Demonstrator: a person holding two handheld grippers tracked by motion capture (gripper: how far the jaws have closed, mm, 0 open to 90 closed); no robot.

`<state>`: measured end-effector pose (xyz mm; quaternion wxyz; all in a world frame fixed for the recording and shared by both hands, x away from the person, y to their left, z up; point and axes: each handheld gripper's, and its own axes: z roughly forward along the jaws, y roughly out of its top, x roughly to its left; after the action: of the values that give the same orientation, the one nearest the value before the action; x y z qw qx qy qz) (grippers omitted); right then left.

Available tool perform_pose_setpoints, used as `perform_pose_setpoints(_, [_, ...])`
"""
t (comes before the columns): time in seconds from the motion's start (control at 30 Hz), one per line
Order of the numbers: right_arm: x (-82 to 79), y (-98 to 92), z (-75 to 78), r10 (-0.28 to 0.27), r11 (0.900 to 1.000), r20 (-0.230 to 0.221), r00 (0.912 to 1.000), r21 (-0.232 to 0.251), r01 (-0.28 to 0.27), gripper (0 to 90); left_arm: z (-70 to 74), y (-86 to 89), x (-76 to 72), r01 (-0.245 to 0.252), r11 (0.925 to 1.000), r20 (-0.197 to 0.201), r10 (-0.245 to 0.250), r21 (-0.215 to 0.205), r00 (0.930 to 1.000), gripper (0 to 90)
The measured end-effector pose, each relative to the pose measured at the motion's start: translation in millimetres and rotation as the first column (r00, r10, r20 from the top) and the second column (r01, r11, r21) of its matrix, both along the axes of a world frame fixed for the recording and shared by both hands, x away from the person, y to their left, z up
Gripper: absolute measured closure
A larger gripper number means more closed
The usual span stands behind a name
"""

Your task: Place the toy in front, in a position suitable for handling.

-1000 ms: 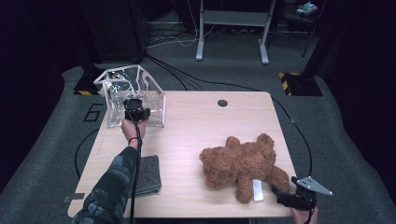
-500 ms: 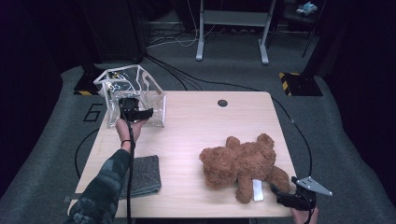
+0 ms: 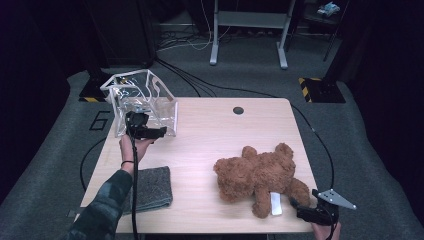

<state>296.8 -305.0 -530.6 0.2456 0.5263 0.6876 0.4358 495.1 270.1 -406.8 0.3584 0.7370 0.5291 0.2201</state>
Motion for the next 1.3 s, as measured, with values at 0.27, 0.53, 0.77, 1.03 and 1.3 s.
perform_pose_setpoints(0.27, [0.6,-0.2,0.1,0.006,1.000,-0.005,1.0000,0.000,-0.006,3.1,-6.9,5.3,-15.7,0.009,0.9999,-0.011,-0.009,-0.008,0.9999,9.0])
perform_pose_setpoints(0.53, [1.0,-0.2,0.4,0.002,1.000,-0.009,1.0000,-0.003,-0.002,3.0,-12.5,10.1,-35.9,0.040,0.9990,-0.015,-0.041,-0.022,0.9991,9.2])
perform_pose_setpoints(0.77, [1.0,0.5,4.0,0.000,1.000,-0.020,0.9998,-0.007,0.000,1.2,-20.8,9.6,-53.8,0.058,0.9981,-0.024,-0.058,-0.022,0.9980,8.5])
perform_pose_setpoints(1.03, [-2.7,4.3,21.6,0.018,1.000,-0.024,0.9996,-0.014,-0.018,0.0,-25.5,4.3,-67.4,0.089,0.9956,-0.028,-0.090,-0.029,0.9956,8.2])
perform_pose_setpoints(1.3, [7.6,17.6,57.5,0.054,0.998,-0.034,0.9979,-0.041,-0.056,1.8,-29.8,-3.2,-75.2,0.115,0.9928,-0.032,-0.116,-0.032,0.9927,7.9])
